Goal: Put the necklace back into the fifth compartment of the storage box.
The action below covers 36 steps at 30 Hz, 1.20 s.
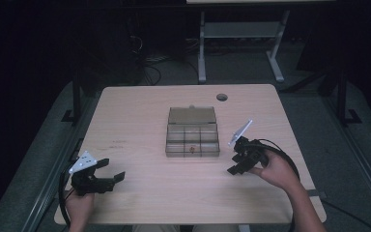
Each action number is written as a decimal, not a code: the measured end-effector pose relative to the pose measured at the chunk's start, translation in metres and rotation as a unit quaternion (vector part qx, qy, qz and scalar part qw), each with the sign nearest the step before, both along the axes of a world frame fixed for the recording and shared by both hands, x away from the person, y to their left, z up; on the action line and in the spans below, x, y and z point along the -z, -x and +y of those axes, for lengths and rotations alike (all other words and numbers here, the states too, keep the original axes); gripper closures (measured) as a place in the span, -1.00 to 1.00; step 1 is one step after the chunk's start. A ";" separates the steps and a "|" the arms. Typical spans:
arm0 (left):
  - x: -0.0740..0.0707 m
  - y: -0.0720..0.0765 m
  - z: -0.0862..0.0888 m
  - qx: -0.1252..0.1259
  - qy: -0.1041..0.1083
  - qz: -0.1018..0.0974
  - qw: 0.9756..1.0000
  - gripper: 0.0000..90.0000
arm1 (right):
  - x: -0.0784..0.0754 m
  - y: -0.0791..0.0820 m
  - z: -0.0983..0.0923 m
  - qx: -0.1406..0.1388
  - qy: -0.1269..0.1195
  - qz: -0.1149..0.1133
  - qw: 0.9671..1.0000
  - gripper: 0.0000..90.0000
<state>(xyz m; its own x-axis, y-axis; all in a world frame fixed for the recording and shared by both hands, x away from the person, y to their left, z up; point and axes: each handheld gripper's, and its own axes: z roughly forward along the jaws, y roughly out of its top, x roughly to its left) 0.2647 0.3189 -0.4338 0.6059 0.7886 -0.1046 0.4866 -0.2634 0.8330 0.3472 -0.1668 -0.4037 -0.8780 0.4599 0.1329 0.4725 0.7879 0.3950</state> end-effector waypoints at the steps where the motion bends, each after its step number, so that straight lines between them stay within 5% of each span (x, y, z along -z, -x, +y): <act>1: 0.000 0.000 0.000 0.000 0.000 0.000 1.000 -0.71 | 0.001 0.001 -0.001 0.001 -0.002 0.001 1.000 0.00; 36: 0.001 0.001 -0.003 0.002 -0.010 0.005 1.000 -0.71 | 0.030 0.051 -0.045 0.045 -0.027 0.002 0.999 -0.02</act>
<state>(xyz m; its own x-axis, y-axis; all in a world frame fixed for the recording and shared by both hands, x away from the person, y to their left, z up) 0.2634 0.3157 -0.4352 0.6085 0.7878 -0.0954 0.4935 -0.2816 0.8229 0.2960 -0.2122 -0.4341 -0.8327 0.5293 0.1627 0.5421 0.7191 0.4349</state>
